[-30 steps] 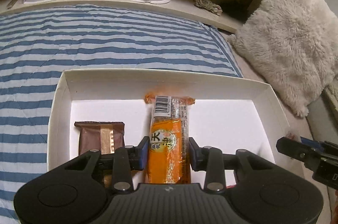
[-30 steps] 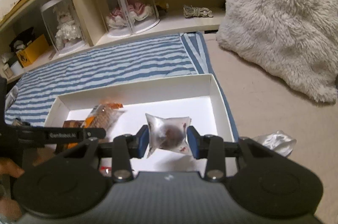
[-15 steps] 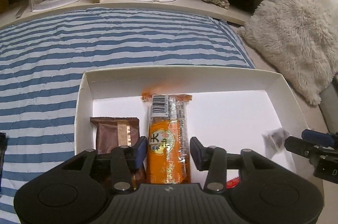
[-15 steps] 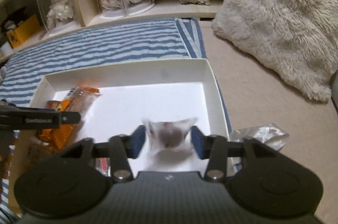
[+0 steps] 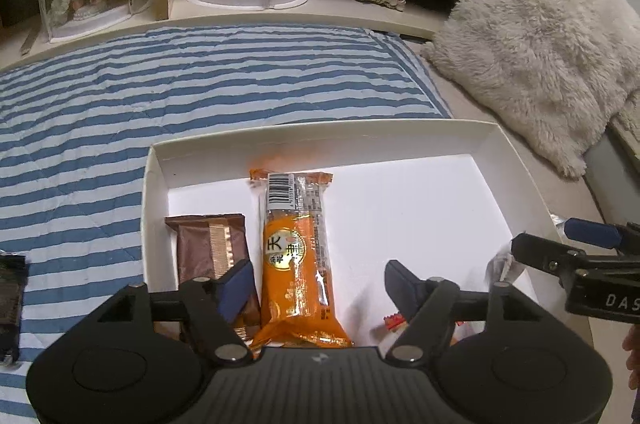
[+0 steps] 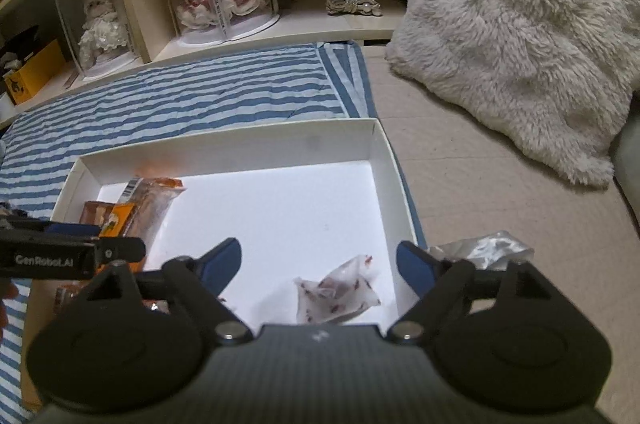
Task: Organize snacks
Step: 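Carry both snacks into the white tray and open both grippers, then move both tools toward the dark packet on the bed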
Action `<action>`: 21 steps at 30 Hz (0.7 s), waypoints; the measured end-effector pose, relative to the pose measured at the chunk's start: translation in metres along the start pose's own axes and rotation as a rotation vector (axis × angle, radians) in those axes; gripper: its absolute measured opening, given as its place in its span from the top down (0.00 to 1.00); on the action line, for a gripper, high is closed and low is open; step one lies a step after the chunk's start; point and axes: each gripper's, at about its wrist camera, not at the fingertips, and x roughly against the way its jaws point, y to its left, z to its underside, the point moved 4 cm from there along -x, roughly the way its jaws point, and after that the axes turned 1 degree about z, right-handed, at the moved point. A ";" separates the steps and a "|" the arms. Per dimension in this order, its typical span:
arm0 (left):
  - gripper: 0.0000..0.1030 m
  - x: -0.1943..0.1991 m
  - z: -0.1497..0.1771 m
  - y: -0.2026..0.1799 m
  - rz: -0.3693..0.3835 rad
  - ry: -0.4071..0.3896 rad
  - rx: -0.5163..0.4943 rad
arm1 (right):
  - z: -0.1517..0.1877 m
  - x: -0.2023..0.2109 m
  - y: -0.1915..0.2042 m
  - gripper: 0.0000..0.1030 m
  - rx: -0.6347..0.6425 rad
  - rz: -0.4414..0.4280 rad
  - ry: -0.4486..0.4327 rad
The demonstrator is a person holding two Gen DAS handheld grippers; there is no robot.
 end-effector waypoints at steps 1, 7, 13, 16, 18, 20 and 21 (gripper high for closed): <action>0.26 0.003 0.000 0.000 -0.002 0.000 -0.003 | 0.000 0.001 0.001 0.11 0.003 0.004 0.001; 0.13 0.019 0.002 0.004 -0.025 -0.005 -0.009 | 0.002 0.007 0.004 0.02 0.023 0.021 -0.004; 0.02 0.034 0.008 0.010 -0.045 -0.006 -0.009 | 0.009 0.018 0.006 0.01 0.033 0.034 -0.008; 0.00 0.042 0.011 0.011 -0.043 -0.010 -0.004 | 0.014 0.024 0.007 0.01 0.029 0.042 -0.006; 0.00 0.047 0.014 0.011 -0.045 -0.007 0.001 | 0.015 0.027 0.007 0.01 0.026 0.047 -0.008; 0.00 0.053 0.016 0.013 -0.044 -0.009 0.009 | 0.018 0.032 0.007 0.01 0.018 0.047 -0.013; 0.00 0.055 0.017 0.013 -0.043 -0.009 0.012 | 0.020 0.034 0.007 0.01 0.015 0.045 -0.014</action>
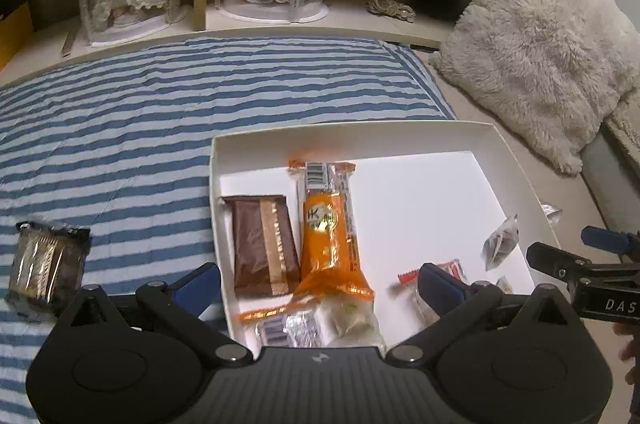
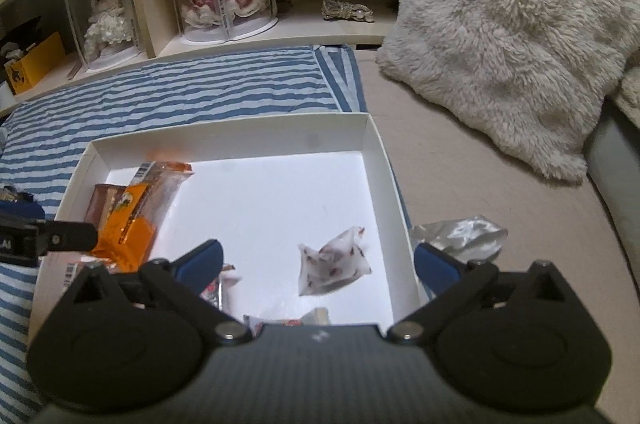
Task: Organize snacks
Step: 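Move both tools toward the dark packet on the bed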
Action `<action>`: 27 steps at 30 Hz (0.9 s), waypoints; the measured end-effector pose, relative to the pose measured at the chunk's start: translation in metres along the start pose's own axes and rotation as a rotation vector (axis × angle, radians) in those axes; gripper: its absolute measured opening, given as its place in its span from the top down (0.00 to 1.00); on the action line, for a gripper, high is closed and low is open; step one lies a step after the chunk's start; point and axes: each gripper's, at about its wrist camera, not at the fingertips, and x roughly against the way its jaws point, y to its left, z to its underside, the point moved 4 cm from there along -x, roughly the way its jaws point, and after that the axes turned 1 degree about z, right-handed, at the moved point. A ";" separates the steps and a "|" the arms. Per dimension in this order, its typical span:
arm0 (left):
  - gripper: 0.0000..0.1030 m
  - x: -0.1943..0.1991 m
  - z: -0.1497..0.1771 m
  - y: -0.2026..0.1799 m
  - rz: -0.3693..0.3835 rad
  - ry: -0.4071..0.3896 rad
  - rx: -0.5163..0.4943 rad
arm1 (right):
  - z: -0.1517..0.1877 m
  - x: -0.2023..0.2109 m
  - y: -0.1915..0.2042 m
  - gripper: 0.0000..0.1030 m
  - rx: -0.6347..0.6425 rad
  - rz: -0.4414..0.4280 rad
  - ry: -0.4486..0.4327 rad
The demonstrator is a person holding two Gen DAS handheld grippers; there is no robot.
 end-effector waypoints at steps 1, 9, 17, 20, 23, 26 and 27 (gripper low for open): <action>0.00 0.003 0.001 0.001 0.002 -0.002 0.003 | 0.001 0.002 0.000 0.01 -0.003 -0.003 -0.002; 0.00 0.027 0.014 0.015 -0.017 -0.031 0.000 | 0.015 0.016 0.008 0.01 -0.005 0.003 -0.010; 0.00 0.049 0.033 0.050 -0.055 -0.042 0.033 | 0.018 0.031 0.037 0.01 0.046 -0.038 -0.036; 0.00 0.060 0.038 0.067 -0.081 -0.048 0.037 | 0.016 0.033 0.049 0.01 0.047 -0.073 -0.042; 0.00 0.071 0.042 0.084 -0.104 -0.055 0.045 | 0.015 0.034 0.062 0.01 0.057 -0.107 -0.045; 0.00 0.082 0.046 0.103 -0.131 -0.068 0.053 | 0.016 0.035 0.076 0.01 0.077 -0.110 -0.047; 0.00 0.087 0.047 0.111 -0.144 -0.073 0.056 | 0.015 0.035 0.081 0.01 0.083 -0.114 -0.046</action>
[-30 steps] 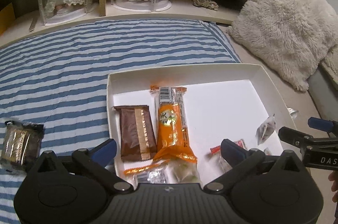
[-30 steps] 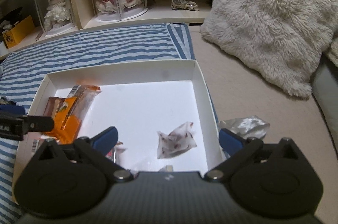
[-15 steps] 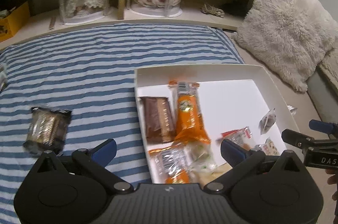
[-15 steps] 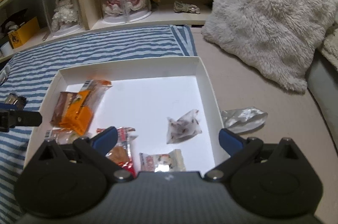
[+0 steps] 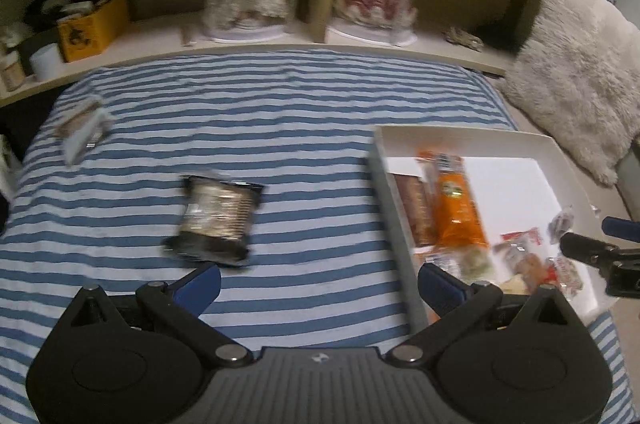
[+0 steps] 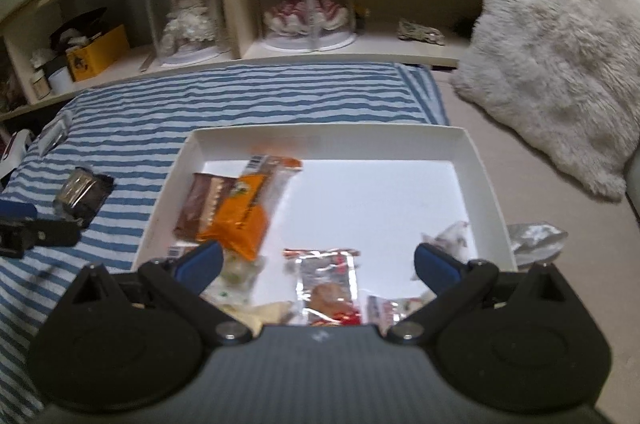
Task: Organize snacks
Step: 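Move both tools toward the dark packet on the bed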
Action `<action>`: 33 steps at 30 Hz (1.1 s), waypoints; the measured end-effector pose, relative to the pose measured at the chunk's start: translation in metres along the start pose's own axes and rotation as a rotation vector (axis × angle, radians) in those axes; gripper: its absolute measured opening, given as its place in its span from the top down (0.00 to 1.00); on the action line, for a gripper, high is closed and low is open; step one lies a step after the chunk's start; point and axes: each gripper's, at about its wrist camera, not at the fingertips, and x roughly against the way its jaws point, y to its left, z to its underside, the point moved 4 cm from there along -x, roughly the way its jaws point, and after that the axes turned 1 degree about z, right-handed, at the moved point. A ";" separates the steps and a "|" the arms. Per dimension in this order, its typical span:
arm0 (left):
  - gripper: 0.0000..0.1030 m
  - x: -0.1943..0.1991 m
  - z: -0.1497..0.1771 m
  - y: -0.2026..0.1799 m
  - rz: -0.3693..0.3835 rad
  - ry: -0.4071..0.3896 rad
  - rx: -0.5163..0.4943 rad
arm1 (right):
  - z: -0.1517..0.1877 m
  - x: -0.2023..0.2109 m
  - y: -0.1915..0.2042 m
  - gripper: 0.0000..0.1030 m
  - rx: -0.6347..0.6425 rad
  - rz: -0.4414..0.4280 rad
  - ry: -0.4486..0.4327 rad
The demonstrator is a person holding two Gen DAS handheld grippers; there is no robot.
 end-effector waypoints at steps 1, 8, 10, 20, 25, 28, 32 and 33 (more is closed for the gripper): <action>0.00 0.003 0.001 0.007 -0.010 -0.003 0.001 | -0.001 -0.001 0.004 0.01 0.003 -0.007 -0.001; 0.00 0.016 0.005 0.054 -0.068 -0.022 0.033 | -0.004 -0.002 0.028 0.01 -0.025 -0.081 -0.037; 0.00 0.017 0.005 0.065 -0.080 -0.028 0.043 | -0.003 -0.001 0.040 0.01 -0.008 -0.083 -0.050; 0.00 0.023 0.004 0.112 -0.112 -0.076 0.123 | 0.002 -0.008 0.104 0.00 0.078 -0.163 -0.097; 0.00 0.022 0.001 0.133 -0.127 -0.098 0.166 | 0.003 -0.010 0.136 0.01 0.111 -0.217 -0.138; 0.00 0.020 -0.001 0.146 -0.143 -0.113 0.194 | 0.004 -0.017 0.160 0.01 0.146 -0.258 -0.149; 0.00 0.018 -0.003 0.163 -0.152 -0.135 0.245 | 0.002 -0.031 0.190 0.01 0.215 -0.268 -0.160; 0.00 0.016 -0.003 0.168 -0.150 -0.138 0.262 | 0.001 -0.035 0.197 0.00 0.229 -0.269 -0.158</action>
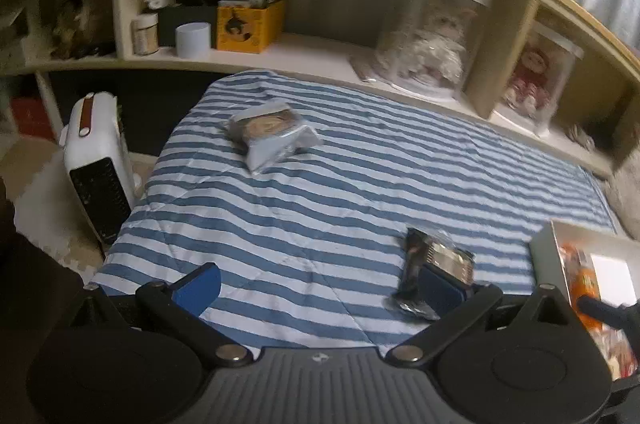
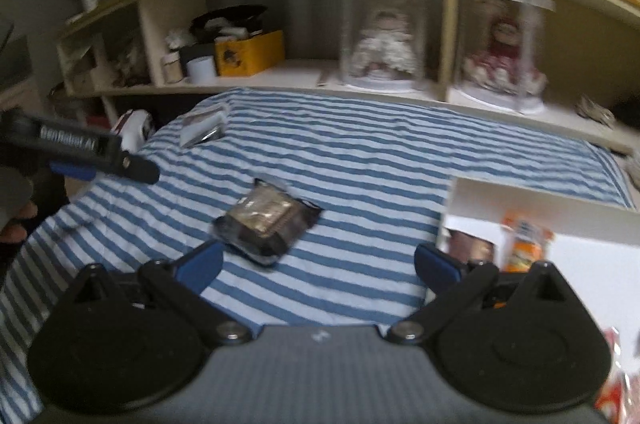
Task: Organize snacks
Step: 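Move both tools toward the dark packet on the bed, then grasp the dark foil packet with the right gripper while the left gripper grasps the clear cake bag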
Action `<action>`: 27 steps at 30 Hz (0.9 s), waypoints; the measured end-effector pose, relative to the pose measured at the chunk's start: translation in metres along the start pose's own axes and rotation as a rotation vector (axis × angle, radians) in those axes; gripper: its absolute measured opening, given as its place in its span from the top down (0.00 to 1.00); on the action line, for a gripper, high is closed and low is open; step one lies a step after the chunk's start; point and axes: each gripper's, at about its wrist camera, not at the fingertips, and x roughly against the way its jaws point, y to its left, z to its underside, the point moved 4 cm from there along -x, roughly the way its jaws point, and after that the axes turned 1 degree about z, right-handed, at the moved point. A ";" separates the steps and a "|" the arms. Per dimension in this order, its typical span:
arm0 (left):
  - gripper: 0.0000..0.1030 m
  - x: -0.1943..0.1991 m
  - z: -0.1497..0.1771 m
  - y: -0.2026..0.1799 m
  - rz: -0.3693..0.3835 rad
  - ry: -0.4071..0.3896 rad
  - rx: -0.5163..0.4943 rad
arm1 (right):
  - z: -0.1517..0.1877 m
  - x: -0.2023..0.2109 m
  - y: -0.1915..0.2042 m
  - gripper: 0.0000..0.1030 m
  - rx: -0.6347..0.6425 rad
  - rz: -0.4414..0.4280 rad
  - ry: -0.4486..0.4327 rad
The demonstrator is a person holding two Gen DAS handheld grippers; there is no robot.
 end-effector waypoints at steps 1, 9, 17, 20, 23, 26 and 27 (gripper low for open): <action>0.00 -0.002 -0.001 0.003 0.000 -0.001 0.015 | -0.001 -0.008 0.006 0.00 0.019 -0.006 0.009; 0.00 -0.015 -0.004 0.026 -0.001 -0.020 0.097 | 0.002 -0.067 0.032 0.01 0.108 0.015 0.072; 0.00 -0.034 -0.012 0.044 -0.036 -0.052 0.155 | 0.007 -0.094 0.012 0.01 0.105 0.256 0.112; 0.00 -0.042 -0.020 0.048 -0.032 -0.063 0.184 | 0.002 -0.092 -0.004 0.04 0.065 0.301 0.104; 0.00 -0.052 -0.032 0.047 -0.022 -0.085 0.194 | -0.006 -0.082 -0.015 0.04 -0.037 0.201 0.058; 0.00 -0.066 -0.049 0.045 0.001 -0.111 0.225 | -0.019 -0.073 -0.016 0.04 -0.120 0.096 -0.017; 0.00 -0.072 -0.054 0.044 0.012 -0.113 0.239 | -0.022 -0.072 -0.015 0.04 -0.131 0.061 -0.037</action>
